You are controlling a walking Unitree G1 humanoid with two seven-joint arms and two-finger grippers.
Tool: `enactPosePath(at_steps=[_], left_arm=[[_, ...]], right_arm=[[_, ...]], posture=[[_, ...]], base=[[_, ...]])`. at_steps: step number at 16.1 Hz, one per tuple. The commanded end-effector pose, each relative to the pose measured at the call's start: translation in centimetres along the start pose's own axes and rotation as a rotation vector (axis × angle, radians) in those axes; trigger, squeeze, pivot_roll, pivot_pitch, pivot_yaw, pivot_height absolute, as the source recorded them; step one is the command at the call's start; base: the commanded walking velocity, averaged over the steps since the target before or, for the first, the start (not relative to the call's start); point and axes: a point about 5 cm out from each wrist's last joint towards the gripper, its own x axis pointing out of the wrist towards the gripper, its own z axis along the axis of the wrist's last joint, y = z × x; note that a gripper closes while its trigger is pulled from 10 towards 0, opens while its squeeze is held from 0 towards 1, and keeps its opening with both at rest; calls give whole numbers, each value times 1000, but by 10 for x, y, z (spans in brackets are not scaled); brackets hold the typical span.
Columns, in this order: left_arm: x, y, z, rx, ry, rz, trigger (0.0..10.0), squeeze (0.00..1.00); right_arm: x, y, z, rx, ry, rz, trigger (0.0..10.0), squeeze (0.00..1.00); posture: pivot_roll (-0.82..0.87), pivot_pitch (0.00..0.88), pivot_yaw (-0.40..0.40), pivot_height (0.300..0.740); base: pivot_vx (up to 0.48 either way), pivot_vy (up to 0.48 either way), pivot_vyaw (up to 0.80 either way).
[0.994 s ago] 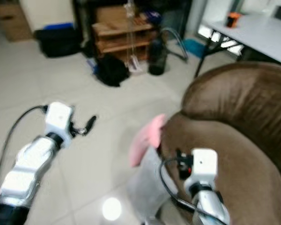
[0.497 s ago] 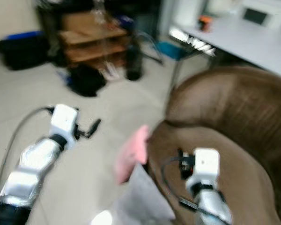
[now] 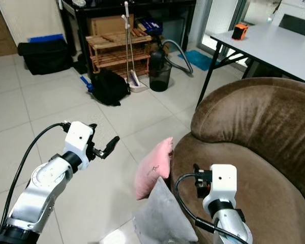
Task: Move the pillow to the sofa from floor
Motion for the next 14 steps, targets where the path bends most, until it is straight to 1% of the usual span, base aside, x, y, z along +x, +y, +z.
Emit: enactPosePath(at_steps=[1,2,3,5,10,12,14], left_arm=[[-1,1,1,9,-5,3,10000,0],[-3,1,-1,11,-1,12,10000,0],[-6,1,-2,-3,-5,20,10000,0],[-10,2,-4,4,0,27,10000,0],[-10,4,-2,7,-6,31,10000,0],[-11,4,-2,6,-11,37,10000,0],[-13,9,-3,17,-8,71,10000,0]], right_arm=[[1,-1,1,-10,6,14,10000,0],[1,-1,1,-17,8,24,10000,0],[2,-1,1,-21,10,32,10000,0],[2,0,2,-20,11,43,10000,0],[3,2,4,-31,4,63,10000,0],[4,2,5,-37,6,65,10000,0],[6,1,6,-44,6,62,10000,0]], posture=[[-42,20,-38,651],[-40,25,-41,641],[-40,28,-45,631],[-39,36,-50,611],[-40,45,-44,566],[-39,51,-48,566],[-37,56,-54,566]], base=[[0,0,0],[0,0,0],[0,0,0],[0,0,0],[0,0,0],[0,0,0],[0,0,0]])
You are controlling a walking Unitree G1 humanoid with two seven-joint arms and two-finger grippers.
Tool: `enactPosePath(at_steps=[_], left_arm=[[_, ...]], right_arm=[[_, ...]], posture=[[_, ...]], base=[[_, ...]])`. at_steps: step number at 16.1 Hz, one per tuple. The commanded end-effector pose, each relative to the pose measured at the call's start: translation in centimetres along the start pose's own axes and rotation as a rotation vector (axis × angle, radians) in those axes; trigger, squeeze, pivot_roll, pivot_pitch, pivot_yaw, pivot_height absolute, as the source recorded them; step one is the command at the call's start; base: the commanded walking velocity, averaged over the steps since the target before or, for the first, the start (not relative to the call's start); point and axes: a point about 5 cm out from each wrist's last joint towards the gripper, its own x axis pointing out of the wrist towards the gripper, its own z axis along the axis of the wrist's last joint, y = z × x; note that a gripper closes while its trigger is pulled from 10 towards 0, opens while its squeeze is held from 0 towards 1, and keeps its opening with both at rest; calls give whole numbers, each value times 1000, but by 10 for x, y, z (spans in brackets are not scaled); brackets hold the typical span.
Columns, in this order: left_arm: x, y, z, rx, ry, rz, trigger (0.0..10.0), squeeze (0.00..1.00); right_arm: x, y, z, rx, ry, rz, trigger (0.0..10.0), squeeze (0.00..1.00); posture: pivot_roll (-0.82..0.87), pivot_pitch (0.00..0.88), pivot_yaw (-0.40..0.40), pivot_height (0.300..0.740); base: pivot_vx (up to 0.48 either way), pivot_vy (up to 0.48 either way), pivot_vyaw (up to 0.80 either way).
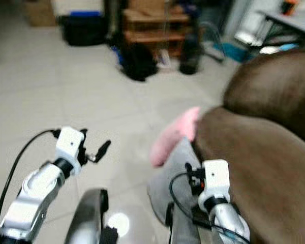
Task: Move the pillow to the sofa from floor
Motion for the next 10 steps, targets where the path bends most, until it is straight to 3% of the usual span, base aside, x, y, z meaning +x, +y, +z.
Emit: enactPosePath(at_steps=[1,6,10], left_arm=[[2,0,7,13,-26,13,10000,0],[4,4,6,8,-21,33,10000,0],[3,3,6,2,-20,28,10000,0]], right_arm=[[1,-7,4,-16,-5,-24,10000,0],[9,-4,4,-31,3,-38,10000,0],[12,-3,4,-42,10,-28,10000,0]], posture=[[-35,58,-57,566],[-36,61,-64,566],[-37,65,-68,566]], base=[[0,0,0],[0,0,0],[286,0,0]])
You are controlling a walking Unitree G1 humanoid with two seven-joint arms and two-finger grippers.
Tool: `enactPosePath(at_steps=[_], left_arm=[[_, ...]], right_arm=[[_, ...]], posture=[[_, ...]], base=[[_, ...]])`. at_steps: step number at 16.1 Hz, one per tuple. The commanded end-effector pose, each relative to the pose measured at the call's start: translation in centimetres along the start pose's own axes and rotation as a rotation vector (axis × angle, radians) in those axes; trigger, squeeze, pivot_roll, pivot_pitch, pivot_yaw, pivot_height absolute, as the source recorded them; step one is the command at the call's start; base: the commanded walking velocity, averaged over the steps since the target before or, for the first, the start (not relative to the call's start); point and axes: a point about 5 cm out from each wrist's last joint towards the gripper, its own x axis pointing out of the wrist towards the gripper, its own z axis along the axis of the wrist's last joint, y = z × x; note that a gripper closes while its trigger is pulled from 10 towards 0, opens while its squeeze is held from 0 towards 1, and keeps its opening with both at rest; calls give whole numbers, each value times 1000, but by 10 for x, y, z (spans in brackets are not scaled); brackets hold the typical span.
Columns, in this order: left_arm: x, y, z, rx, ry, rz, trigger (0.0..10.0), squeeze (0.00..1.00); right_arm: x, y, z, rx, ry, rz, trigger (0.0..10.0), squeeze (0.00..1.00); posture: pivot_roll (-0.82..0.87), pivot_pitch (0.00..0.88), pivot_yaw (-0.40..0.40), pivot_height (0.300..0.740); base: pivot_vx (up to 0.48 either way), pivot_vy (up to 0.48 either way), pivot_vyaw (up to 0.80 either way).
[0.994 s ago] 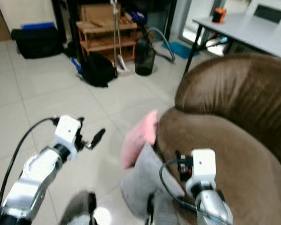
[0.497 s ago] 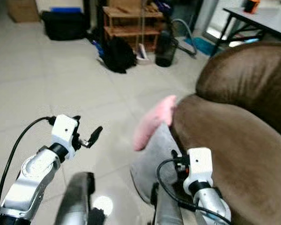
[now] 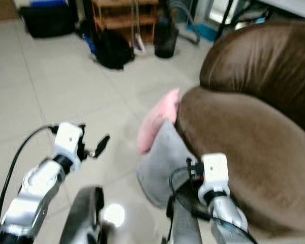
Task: Move the pillow to the sofa from floor
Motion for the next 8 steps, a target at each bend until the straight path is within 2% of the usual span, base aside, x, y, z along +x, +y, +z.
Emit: enactPosePath(at_steps=[1,7,8], left_arm=[[-1,0,1,11,0,-1,10000,0],[-2,-1,2,9,-3,-1,10000,0],[-2,0,3,8,-5,1,10000,0]], right_arm=[[1,-1,-3,0,18,0,10000,0],[4,1,-2,-25,18,27,10000,0],[5,3,-1,-39,16,45,10000,0]], posture=[[-37,65,-68,566],[-29,59,-75,566],[-28,57,-76,566]], base=[[285,0,0],[289,0,0],[292,0,413]])
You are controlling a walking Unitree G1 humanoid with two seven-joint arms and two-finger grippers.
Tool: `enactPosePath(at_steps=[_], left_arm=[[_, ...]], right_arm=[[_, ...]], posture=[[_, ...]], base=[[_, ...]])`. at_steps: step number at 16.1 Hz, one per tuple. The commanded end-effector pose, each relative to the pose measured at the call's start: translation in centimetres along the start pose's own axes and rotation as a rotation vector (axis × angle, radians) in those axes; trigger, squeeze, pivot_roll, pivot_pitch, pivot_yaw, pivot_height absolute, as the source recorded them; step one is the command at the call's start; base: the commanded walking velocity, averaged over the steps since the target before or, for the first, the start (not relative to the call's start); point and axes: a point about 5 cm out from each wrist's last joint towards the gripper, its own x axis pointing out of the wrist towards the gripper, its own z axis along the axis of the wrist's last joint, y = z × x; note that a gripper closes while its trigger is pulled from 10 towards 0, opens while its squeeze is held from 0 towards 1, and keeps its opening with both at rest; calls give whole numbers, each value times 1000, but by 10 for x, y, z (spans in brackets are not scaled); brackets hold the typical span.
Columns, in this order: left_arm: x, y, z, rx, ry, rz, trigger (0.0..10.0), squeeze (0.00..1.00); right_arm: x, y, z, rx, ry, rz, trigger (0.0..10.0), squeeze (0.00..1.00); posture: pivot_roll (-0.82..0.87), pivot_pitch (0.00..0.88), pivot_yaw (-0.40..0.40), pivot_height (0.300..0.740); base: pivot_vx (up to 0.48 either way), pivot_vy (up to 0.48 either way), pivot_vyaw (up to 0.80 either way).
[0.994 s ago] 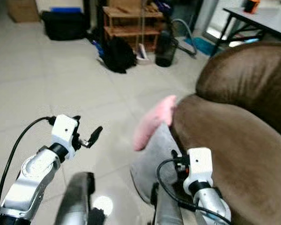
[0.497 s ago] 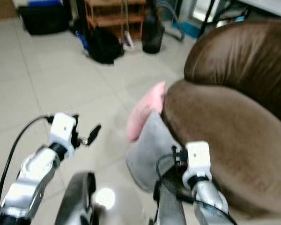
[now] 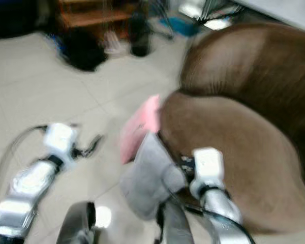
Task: Move the pillow to the sofa from floor
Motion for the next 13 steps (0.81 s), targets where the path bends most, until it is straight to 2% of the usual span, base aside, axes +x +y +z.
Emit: enactPosePath(at_steps=[1,2,4,7,10,12,13], left_arm=[[4,-16,2,-13,-12,-51,10000,0],[3,-17,2,-30,-16,-54,10000,0],[2,-23,-1,0,12,-100,10000,0],[1,-22,-4,8,18,-126,10000,0],[1,-22,-3,25,15,-152,10000,0],[3,-23,3,51,-6,-190,10000,0],[4,-23,4,52,-9,-196,10000,0]], right_arm=[[-6,-11,-12,-16,60,-35,10000,0],[-6,-11,-13,14,67,-37,10000,0],[-4,-14,-16,-11,84,-29,10000,0],[4,-10,-29,-21,129,0,10000,0],[20,-7,-37,-6,156,13,10000,0],[41,-6,-35,-9,149,8,10000,0],[44,-6,-35,-8,143,3,10000,0]], posture=[[-27,58,-77,566],[-25,57,-77,566],[-26,55,-76,566],[-26,58,-62,566],[-26,87,-35,543],[-7,111,-32,523],[-4,112,-32,518]], base=[[247,0,488],[0,0,0],[0,0,0],[0,0,0],[0,0,0],[0,0,0],[0,0,0]])
